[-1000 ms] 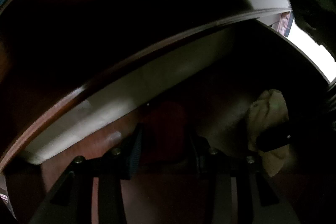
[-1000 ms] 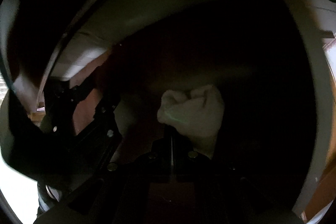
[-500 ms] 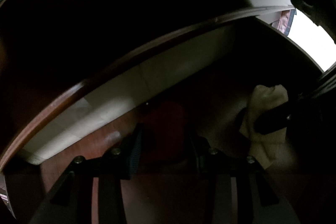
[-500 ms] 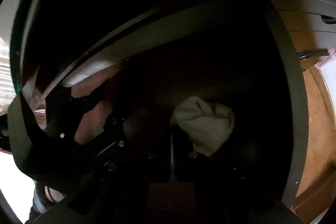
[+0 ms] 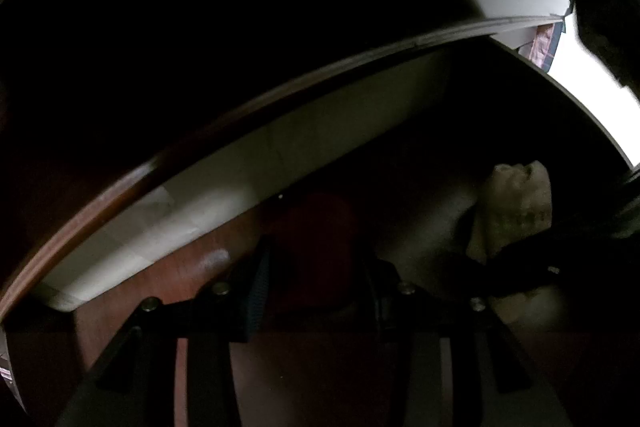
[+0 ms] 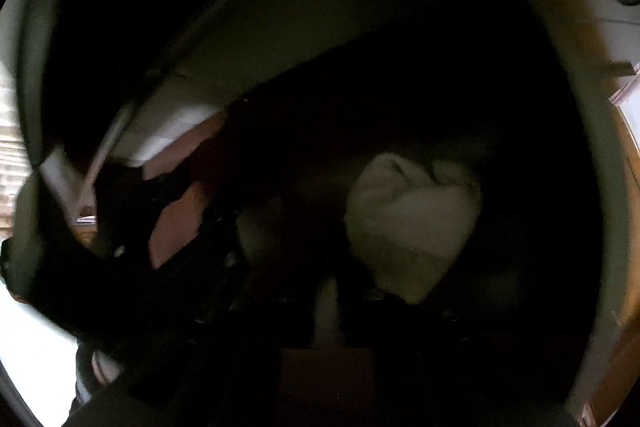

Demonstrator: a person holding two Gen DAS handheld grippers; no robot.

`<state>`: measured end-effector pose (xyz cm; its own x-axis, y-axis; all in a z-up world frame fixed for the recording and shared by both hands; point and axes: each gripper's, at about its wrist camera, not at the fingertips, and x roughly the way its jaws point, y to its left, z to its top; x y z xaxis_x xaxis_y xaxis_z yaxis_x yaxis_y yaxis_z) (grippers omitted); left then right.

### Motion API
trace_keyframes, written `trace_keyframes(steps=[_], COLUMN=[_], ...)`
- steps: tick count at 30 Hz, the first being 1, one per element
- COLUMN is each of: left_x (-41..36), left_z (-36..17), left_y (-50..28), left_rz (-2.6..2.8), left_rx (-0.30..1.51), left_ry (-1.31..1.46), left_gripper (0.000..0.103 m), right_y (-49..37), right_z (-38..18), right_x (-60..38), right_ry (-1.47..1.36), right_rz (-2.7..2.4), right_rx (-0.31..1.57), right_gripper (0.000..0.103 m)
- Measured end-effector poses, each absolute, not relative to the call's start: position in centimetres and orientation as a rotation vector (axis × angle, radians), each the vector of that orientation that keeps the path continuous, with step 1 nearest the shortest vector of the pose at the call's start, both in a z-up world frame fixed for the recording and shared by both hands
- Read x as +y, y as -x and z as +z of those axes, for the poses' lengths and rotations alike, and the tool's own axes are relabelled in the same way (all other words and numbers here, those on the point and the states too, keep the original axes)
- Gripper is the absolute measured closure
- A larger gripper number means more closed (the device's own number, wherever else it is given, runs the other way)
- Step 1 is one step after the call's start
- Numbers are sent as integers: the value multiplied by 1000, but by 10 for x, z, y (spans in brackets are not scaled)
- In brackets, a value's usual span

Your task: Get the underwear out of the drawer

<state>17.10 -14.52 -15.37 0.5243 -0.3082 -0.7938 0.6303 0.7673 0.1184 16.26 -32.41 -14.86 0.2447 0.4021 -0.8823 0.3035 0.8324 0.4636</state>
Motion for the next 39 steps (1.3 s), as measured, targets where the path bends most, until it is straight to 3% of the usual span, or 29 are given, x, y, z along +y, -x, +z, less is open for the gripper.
trace_keyframes(steps=[2, 3, 13, 26, 28, 30, 34, 36, 39], left_x=[-144, -144, -134, -79, -74, -72, -77, -82, -83], left_z=[-153, -153, -147, -138, -138, -137, -137, -137, -136], left_y=[-171, -171, -177, -189, -191, -190, -192, -190, -190], left_rz=[-581, -581, -520, -525, -522, -525, -528, -527, -530], left_rx=[848, 848, 849, 875, 876, 877, 878, 878, 879], left_ry=[-421, -421, -415, -363, -367, -367, -381, -383, -380], left_gripper=[63, 63, 63, 63, 63, 63, 63, 63, 63], right_y=[-161, -158, -146, -177, -178, -179, -179, -177, -170], right_z=[-141, -138, -96, -133, -136, -137, -137, -133, -118], right_x=[-319, -323, -314, -276, -274, -273, -277, -283, -301], right_ry=[-666, -685, -485, -53, -7, 31, 108, 168, 97], right_rz=[124, 154, 19, -202, -240, -279, -302, -345, -299], right_rx=[1308, 1309, 1282, 1408, 1423, 1439, 1468, 1445, 1398], right_gripper=[18, 9, 8, 9, 12, 25, 37, 66, 75])
